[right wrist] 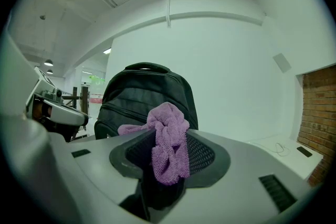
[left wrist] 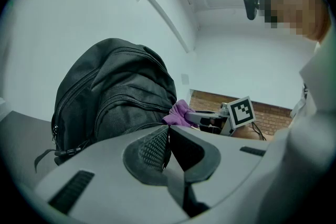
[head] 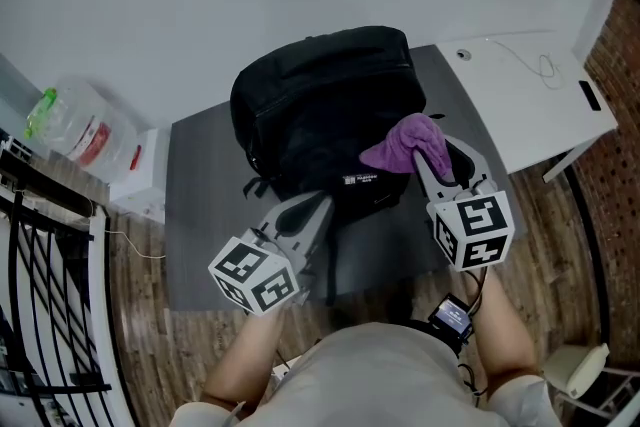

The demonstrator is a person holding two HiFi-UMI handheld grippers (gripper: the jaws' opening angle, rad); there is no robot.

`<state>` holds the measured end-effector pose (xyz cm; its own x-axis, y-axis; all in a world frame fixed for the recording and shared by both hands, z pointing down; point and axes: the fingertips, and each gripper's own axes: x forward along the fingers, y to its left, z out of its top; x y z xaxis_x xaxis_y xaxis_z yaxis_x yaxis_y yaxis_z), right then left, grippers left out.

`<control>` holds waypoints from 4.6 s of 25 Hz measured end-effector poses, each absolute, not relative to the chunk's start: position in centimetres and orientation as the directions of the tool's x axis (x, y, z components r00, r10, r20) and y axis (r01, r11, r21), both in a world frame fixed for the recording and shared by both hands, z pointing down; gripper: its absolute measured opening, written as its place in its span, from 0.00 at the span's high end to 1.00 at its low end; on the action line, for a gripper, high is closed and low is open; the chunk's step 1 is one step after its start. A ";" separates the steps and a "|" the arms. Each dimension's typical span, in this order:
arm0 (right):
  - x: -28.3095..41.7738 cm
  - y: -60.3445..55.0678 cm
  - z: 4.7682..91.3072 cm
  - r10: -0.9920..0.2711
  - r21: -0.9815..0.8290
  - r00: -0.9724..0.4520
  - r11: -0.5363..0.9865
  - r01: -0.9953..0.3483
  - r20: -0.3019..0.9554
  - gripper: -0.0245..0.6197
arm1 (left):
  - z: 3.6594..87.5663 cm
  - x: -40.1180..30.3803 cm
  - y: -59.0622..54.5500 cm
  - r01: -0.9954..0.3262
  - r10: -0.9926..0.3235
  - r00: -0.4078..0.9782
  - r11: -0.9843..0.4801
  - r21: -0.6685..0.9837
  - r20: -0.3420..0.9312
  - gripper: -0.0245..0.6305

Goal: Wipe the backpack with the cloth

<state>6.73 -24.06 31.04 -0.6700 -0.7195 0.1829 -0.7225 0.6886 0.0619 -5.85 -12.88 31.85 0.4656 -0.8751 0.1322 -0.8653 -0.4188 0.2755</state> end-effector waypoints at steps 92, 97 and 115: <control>1.0 -17.5 36.7 -0.573 0.258 -0.742 0.819 -0.512 0.347 0.71 | 36.2 -5.8 -4.5 -0.929 -0.920 0.312 -0.244 0.277 0.236 0.95; 3.2 -18.7 37.4 -0.603 0.270 -0.718 0.798 -0.539 0.348 0.71 | 36.9 -5.1 -5.2 -0.928 -0.913 0.320 -0.248 0.276 0.255 0.95; 13.3 -24.6 39.3 -0.764 0.279 -0.529 0.634 -0.721 0.370 0.71 | 39.1 -4.6 -5.7 -0.922 -0.904 0.323 -0.233 0.309 0.280 0.95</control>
<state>13.32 -24.61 39.32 -0.5288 -0.7638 0.3701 -0.7211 0.6343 0.2788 -4.58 -5.69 39.08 0.3226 -0.9042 0.2800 -0.9221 -0.2334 0.3085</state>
